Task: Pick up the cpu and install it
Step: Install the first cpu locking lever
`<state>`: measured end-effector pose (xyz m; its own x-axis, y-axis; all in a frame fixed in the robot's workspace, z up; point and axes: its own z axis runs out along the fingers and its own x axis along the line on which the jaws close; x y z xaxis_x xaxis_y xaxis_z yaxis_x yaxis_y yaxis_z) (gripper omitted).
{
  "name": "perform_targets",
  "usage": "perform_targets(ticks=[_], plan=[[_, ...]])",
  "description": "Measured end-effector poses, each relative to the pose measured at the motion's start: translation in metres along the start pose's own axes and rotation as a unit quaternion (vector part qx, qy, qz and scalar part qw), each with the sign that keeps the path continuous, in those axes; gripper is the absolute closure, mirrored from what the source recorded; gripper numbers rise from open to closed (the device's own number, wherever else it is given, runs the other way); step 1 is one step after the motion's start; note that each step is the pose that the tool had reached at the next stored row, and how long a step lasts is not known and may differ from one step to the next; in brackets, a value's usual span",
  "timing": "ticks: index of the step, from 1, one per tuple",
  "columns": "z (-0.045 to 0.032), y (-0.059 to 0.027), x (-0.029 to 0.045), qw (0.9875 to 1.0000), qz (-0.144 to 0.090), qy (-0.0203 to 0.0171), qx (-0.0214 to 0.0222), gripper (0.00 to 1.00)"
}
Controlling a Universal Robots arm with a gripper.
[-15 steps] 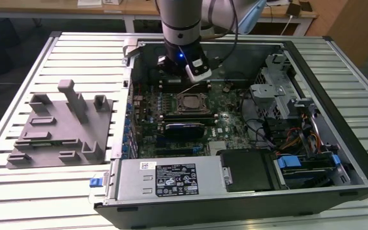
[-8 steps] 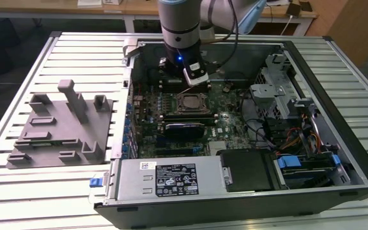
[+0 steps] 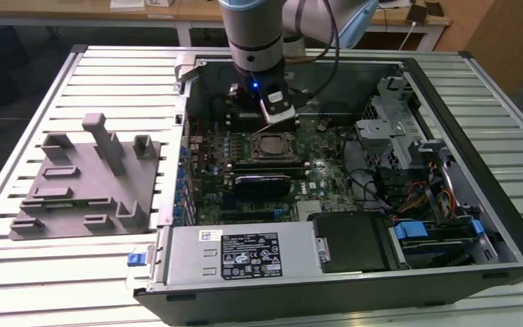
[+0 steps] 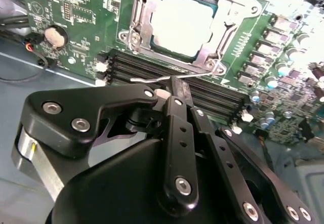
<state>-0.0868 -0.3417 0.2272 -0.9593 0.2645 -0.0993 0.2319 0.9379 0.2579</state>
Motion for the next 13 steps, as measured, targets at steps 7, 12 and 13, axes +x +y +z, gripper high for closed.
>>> perform_targets(ticks=[7, 12, 13], plan=[[0.0059, -0.0016, 0.0004, 1.0, -0.001, -0.0085, -0.0023, 0.89], [0.0106, -0.0015, -0.0026, 1.0, 0.001, -0.0094, -0.0021, 0.89], [0.0114, -0.0011, -0.0034, 1.0, 0.002, -0.0095, -0.002, 0.89]])
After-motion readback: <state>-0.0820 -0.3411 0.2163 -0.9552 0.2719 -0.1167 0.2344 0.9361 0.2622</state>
